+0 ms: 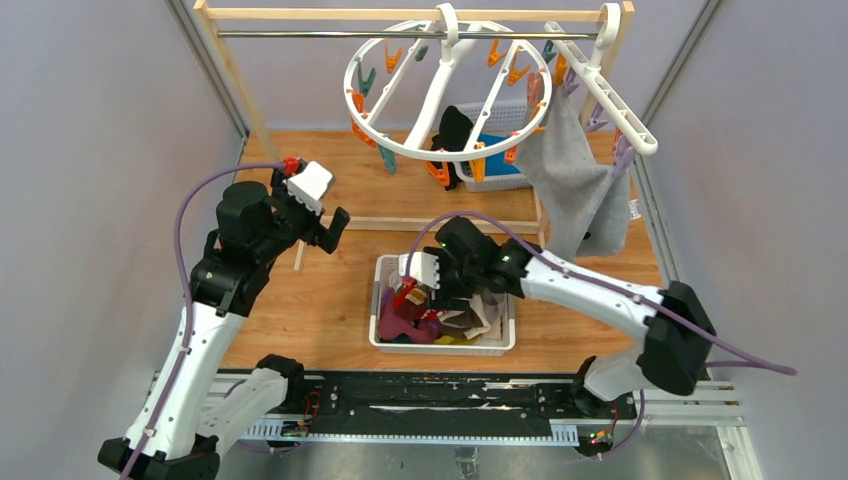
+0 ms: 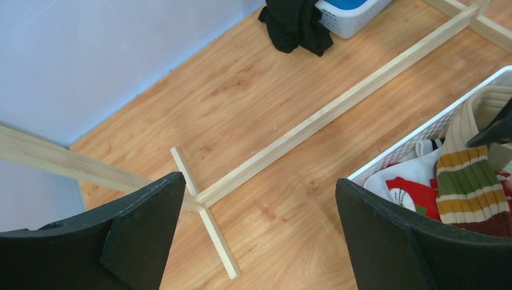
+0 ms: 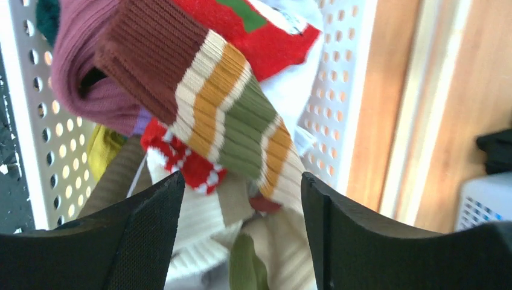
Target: Remove the socks clipped to the hanger
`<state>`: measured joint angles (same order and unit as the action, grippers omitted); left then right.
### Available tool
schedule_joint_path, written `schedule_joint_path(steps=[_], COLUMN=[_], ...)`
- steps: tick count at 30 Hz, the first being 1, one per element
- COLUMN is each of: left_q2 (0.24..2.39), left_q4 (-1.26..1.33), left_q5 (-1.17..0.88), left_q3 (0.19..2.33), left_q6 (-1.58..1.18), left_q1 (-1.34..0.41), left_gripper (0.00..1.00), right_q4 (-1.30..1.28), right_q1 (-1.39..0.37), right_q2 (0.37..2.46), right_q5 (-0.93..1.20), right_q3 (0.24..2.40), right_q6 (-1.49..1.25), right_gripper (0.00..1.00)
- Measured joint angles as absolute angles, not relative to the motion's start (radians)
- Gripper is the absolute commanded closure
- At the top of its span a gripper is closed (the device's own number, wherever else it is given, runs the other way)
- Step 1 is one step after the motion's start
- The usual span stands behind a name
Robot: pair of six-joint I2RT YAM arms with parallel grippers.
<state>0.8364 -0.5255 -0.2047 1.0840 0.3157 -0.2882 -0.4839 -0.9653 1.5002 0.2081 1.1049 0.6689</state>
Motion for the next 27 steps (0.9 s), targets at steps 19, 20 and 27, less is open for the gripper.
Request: schedule_joint_path(steps=[19,20,27], left_q2=[0.780,0.778,0.774], left_q4=[-0.386,-0.376,-0.319], left_q5=[-0.194,-0.192,-0.203], left_q3=[0.964,0.960,0.934], left_q6=[0.150,0.142,0.100], left_q1=[-0.123,-0.120,-0.095], left_gripper=[0.00,0.00,0.00], right_q4=[-0.472,-0.464,-0.402], right_q1=[-0.658,-0.635,-0.481], right_q2=[0.931,0.908,0.815], right_q5=[0.240,0.247,0.286], right_q3=[1.006,1.000,0.977], right_q6=[0.513,0.498,0.416], right_gripper=[0.22,0.22,0.21])
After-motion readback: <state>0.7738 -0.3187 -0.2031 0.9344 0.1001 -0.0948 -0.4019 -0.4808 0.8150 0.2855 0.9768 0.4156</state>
